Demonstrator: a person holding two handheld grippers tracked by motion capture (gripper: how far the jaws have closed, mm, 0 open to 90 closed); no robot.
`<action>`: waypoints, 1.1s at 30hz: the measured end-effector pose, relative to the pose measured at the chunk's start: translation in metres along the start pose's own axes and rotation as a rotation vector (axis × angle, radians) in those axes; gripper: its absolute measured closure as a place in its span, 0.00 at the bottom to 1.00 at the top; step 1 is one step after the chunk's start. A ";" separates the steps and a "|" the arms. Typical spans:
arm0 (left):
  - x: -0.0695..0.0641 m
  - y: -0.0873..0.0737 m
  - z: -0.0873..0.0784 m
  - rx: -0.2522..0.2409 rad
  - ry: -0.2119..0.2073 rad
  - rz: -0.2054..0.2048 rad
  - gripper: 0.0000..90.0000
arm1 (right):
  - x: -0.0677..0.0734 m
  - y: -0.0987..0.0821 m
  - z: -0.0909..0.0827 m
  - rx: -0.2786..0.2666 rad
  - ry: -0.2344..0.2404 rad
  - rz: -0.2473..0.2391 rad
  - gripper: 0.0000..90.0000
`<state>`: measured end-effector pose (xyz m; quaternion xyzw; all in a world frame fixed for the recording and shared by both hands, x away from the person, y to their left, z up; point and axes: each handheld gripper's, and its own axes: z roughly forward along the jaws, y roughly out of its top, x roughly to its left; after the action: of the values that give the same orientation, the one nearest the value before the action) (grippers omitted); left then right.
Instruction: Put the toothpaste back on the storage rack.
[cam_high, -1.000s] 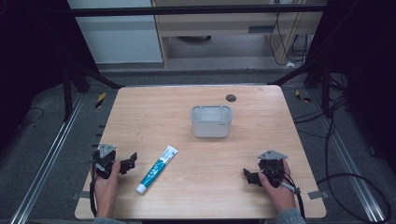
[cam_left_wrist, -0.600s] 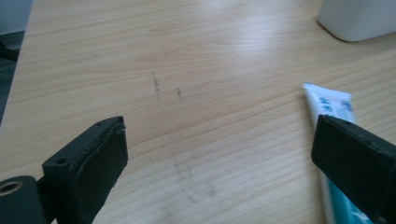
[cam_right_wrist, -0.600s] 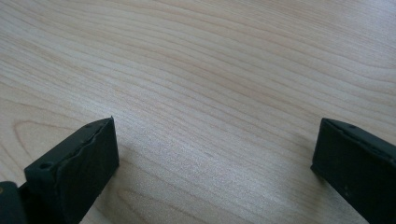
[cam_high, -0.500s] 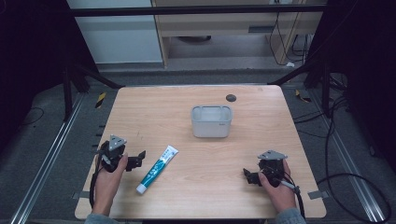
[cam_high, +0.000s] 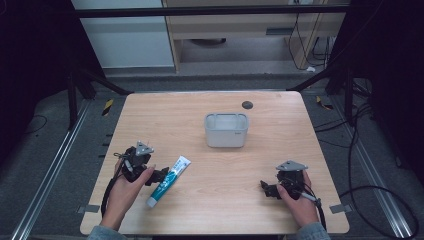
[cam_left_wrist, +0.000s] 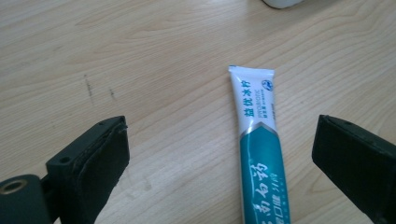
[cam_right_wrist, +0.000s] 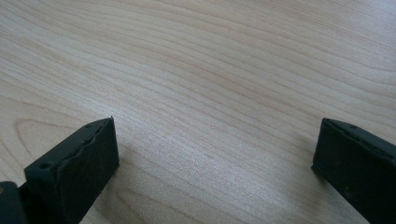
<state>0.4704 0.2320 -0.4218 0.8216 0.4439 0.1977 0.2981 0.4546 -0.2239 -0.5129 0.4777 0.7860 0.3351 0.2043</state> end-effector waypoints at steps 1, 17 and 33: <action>-0.002 0.000 0.000 0.006 0.001 0.007 0.04 | 0.000 0.000 0.000 0.000 0.001 0.000 0.00; -0.025 0.017 0.015 0.099 -0.021 0.096 0.05 | 0.000 0.000 0.000 0.000 0.000 0.000 0.00; -0.042 0.031 0.034 0.195 -0.051 0.151 0.28 | -0.001 0.000 0.001 -0.002 -0.006 -0.007 0.00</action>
<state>0.4875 0.1724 -0.4288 0.8825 0.3902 0.1547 0.2121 0.4553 -0.2242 -0.5133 0.4759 0.7867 0.3335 0.2082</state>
